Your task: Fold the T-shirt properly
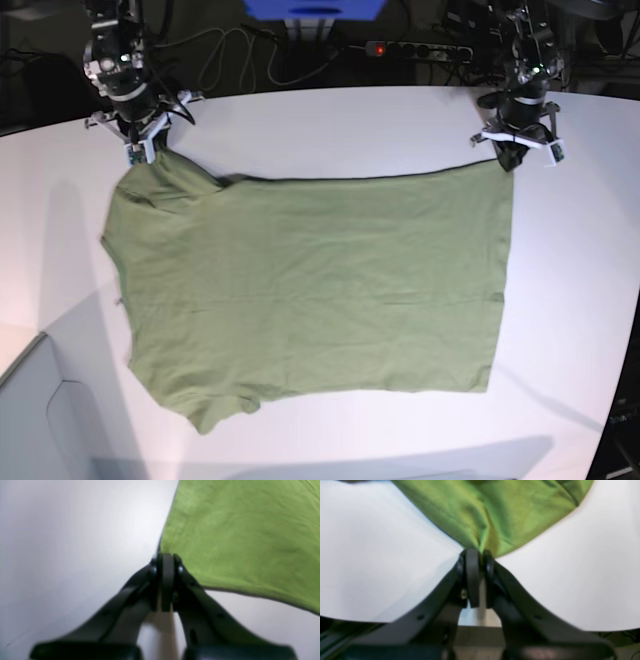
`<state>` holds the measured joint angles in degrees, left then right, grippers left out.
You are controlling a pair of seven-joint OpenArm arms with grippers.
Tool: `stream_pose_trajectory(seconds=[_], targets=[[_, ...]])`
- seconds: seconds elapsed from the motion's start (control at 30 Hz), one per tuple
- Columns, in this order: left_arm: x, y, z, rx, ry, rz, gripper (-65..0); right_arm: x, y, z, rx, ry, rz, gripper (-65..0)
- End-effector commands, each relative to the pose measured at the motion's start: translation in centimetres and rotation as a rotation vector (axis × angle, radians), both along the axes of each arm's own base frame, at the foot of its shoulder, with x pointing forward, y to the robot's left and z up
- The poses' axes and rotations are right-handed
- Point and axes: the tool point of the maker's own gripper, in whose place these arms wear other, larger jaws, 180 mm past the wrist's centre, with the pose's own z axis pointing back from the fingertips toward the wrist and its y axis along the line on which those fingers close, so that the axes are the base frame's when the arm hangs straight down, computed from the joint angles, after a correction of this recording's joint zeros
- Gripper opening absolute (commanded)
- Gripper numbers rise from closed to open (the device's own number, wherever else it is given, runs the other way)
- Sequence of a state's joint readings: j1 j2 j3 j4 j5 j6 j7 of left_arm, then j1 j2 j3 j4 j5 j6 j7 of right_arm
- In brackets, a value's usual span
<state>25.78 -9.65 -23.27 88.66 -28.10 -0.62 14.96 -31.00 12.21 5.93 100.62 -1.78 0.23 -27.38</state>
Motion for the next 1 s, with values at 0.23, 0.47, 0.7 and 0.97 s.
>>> stream_pose_trajectory(seconds=[0.23,0.47,0.7,0.97], targets=[[-1.6,0.0,0.6,0.023,0.03,-0.017,-65.0,-1.0,0.4,2.8,-0.032,-0.011,0.039,-64.7],[-2.4,-0.8,3.1,0.053,0.001,-0.057,-65.0,-1.1,-0.8,6.4,-0.068,-0.083,0.012,-64.8],[-3.3,-1.8,5.4,0.076,-0.017,-0.099,-65.0,-1.5,-1.8,8.1,-0.1,-0.107,-0.001,-64.8],[-2.1,-2.1,7.2,0.1,-0.067,-0.117,-65.0,0.6,-1.7,8.8,-0.097,-0.16,-0.004,-64.8]])
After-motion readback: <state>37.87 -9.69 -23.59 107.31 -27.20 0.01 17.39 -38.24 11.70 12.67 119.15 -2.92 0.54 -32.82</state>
